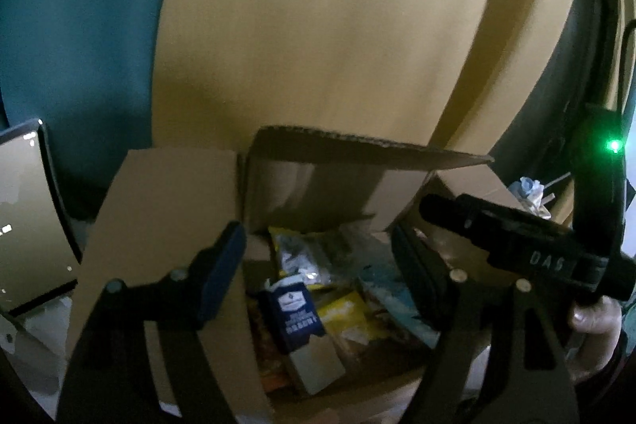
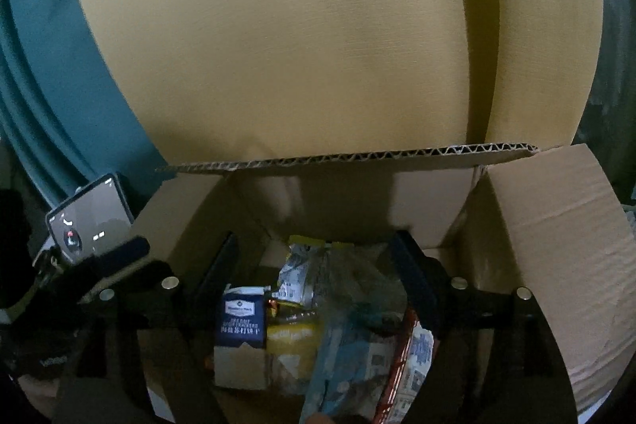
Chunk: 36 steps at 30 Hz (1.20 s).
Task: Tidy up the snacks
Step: 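Lower both items into the box and open both grippers, then withdraw both grippers from the box toward the clear bread packets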
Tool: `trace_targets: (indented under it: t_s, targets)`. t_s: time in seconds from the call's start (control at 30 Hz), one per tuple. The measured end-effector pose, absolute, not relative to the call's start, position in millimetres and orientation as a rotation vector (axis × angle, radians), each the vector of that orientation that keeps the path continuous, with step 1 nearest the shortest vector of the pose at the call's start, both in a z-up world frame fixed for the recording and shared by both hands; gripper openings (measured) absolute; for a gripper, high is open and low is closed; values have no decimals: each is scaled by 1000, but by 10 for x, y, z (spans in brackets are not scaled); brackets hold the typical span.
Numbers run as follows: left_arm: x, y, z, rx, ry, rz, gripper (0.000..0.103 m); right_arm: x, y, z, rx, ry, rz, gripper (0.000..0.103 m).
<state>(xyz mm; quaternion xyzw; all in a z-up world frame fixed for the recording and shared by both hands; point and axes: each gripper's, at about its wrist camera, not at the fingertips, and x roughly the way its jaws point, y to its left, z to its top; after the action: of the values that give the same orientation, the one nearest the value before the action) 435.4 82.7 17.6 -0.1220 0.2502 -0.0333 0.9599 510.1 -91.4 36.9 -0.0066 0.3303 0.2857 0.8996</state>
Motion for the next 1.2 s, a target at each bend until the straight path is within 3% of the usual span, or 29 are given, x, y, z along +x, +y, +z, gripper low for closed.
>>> trace_targets:
  t_s: [0.63,1.2]
  targets:
    - [3695,580,404,-206,481,-80,77,4446,-1304,674,-64,624,561,82]
    - [3019,265,312,-175,532,-120,77,3735,-1730,590,-85,627,519,82]
